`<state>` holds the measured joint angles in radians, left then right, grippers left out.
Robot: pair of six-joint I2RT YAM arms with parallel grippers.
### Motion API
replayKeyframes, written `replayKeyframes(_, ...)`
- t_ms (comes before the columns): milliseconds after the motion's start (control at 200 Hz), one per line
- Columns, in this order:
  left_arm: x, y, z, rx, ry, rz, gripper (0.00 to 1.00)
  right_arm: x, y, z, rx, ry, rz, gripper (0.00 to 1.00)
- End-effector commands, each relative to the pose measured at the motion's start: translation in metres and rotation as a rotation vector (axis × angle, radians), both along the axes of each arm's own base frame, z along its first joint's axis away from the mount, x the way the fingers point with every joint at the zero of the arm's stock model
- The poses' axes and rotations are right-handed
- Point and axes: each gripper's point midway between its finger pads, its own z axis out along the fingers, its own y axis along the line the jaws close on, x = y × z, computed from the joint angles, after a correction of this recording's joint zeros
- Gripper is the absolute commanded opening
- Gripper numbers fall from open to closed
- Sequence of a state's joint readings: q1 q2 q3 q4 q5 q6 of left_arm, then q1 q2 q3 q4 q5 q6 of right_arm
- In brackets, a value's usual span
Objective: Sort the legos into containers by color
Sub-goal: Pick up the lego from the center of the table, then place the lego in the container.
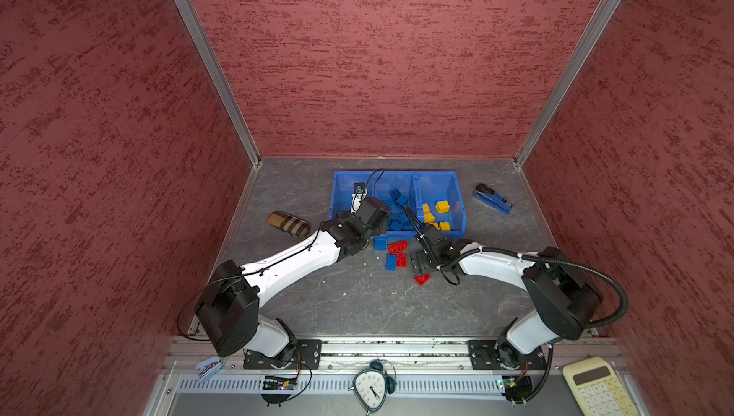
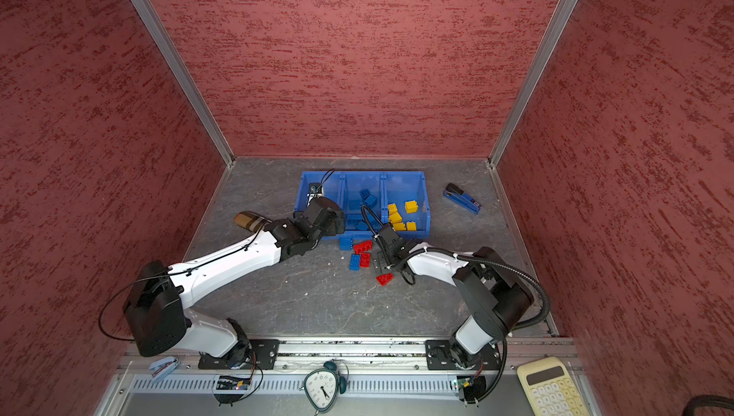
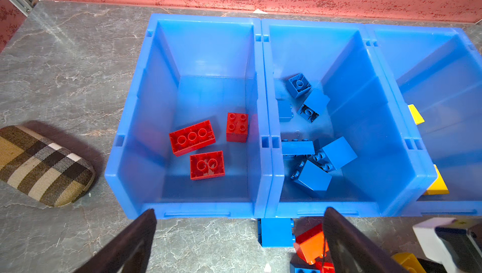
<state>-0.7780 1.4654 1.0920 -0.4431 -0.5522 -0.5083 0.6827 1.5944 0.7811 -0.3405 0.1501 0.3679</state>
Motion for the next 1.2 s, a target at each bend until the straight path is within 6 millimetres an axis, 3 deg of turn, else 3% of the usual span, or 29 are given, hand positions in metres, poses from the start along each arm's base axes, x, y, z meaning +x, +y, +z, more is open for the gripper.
replayKeyframes(0, 0.002, 0.002, -0.001, 0.003, 0.007, 0.012, 0.99, -0.002, 0.000, -0.007, 0.010, 0.026, -0.018, 0.73)
replayKeyframes(291, 0.005, -0.002, 0.000, 0.000, 0.009, 0.002, 0.99, 0.003, -0.010, 0.020, -0.001, -0.045, -0.044, 0.60)
replayKeyframes(386, 0.005, -0.001, 0.001, 0.004, 0.007, 0.005, 0.99, 0.009, -0.009, 0.045, 0.015, -0.102, -0.046, 0.60)
replayKeyframes(416, 0.005, 0.000, 0.002, 0.004, 0.004, 0.008, 1.00, 0.013, -0.008, 0.064, 0.042, -0.148, -0.047, 0.60)
replayKeyframes(526, 0.003, 0.004, 0.008, -0.007, -0.013, 0.018, 0.99, 0.030, -0.013, 0.104, 0.071, -0.269, -0.062, 0.60)
replayKeyframes(636, 0.000, 0.007, 0.017, -0.029, -0.035, 0.021, 0.99, 0.055, -0.023, 0.123, 0.083, -0.330, -0.101, 0.61)
replayKeyframes(756, -0.005, 0.014, 0.020, -0.042, -0.041, 0.038, 0.99, 0.092, -0.037, 0.125, 0.054, -0.364, -0.167, 0.62)
replayKeyframes(862, -0.013, 0.022, 0.018, -0.037, -0.024, 0.056, 1.00, 0.114, -0.045, 0.105, 0.013, -0.340, -0.197, 0.63)
replayKeyframes(1027, -0.027, 0.032, 0.008, -0.049, 0.017, 0.076, 1.00, 0.129, -0.051, 0.089, -0.008, -0.325, -0.220, 0.66)
replayKeyframes(1192, -0.039, 0.025, -0.010, -0.065, 0.072, 0.031, 0.99, 0.135, -0.051, 0.083, -0.003, -0.320, -0.235, 0.82)
